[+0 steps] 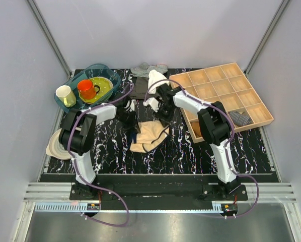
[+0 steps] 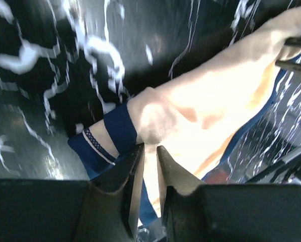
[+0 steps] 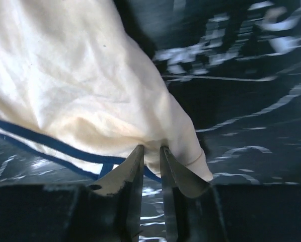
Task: Roll the underwear
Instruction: Move the underwear to the center of the board, then fold the underwear at the center of the board.
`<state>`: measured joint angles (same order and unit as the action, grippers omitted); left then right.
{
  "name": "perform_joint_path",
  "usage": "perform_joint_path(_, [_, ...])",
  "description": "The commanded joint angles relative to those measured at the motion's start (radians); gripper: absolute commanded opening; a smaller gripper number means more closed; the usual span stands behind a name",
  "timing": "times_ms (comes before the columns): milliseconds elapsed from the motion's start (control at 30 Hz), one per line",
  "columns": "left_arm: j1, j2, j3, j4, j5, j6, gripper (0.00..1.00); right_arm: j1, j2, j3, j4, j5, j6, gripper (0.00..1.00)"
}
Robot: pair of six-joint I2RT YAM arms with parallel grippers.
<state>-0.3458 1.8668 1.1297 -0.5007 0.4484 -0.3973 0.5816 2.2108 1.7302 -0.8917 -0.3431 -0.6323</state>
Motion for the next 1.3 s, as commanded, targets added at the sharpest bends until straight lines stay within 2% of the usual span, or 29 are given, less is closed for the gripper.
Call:
perform_joint_path(0, [0.014, 0.074, 0.108, 0.062, -0.071, -0.012, 0.24, -0.06, 0.113, 0.136, 0.047, 0.157, -0.105, 0.29])
perform_joint_path(167, [0.021, 0.039, 0.127, 0.116, -0.079, -0.025, 0.26, -0.077, 0.148, 0.23, 0.02, 0.139, -0.159, 0.32])
perform_joint_path(267, [0.027, -0.049, 0.101, 0.139, -0.102, -0.015, 0.29, -0.075, 0.107, 0.233, 0.004, 0.087, -0.185, 0.34])
perform_joint_path(500, [0.071, -0.363, -0.043, 0.209, -0.097, 0.119, 0.3, -0.075, -0.048, 0.212, -0.096, -0.089, -0.259, 0.49])
perform_joint_path(633, [0.112, -0.623, -0.145, 0.226, -0.125, 0.215, 0.32, -0.052, -0.167, 0.154, -0.133, -0.186, -0.316, 0.57])
perform_joint_path(667, [0.122, -0.673, -0.201, 0.25, -0.131, 0.219, 0.37, -0.039, -0.189, 0.105, -0.128, -0.212, -0.357, 0.61])
perform_joint_path(733, [0.143, -0.75, -0.241, 0.255, -0.132, 0.258, 0.41, 0.0, -0.253, 0.043, -0.11, -0.232, -0.406, 0.66])
perform_joint_path(767, [0.148, -0.829, -0.264, 0.252, -0.146, 0.267, 0.5, 0.012, -0.272, -0.031, -0.077, -0.267, -0.468, 0.71])
perform_joint_path(800, [0.149, -0.862, -0.303, 0.257, -0.164, 0.275, 0.63, 0.023, -0.292, -0.072, -0.06, -0.29, -0.509, 0.8])
perform_joint_path(867, [0.153, -0.96, -0.344, 0.258, -0.238, 0.27, 0.84, 0.061, -0.333, -0.182, -0.011, -0.348, -0.649, 0.87])
perform_joint_path(900, [0.154, -0.992, -0.379, 0.257, -0.25, 0.284, 0.99, 0.081, -0.339, -0.214, 0.017, -0.352, -0.667, 0.91])
perform_joint_path(1067, [0.154, -1.115, -0.433, 0.222, -0.234, 0.373, 0.99, 0.185, -0.295, -0.268, 0.233, -0.231, -0.539, 0.91])
perform_joint_path(1267, [0.154, -1.183, -0.446, 0.215, -0.3, 0.39, 0.99, 0.218, -0.227, -0.247, 0.375, -0.108, -0.414, 0.9])
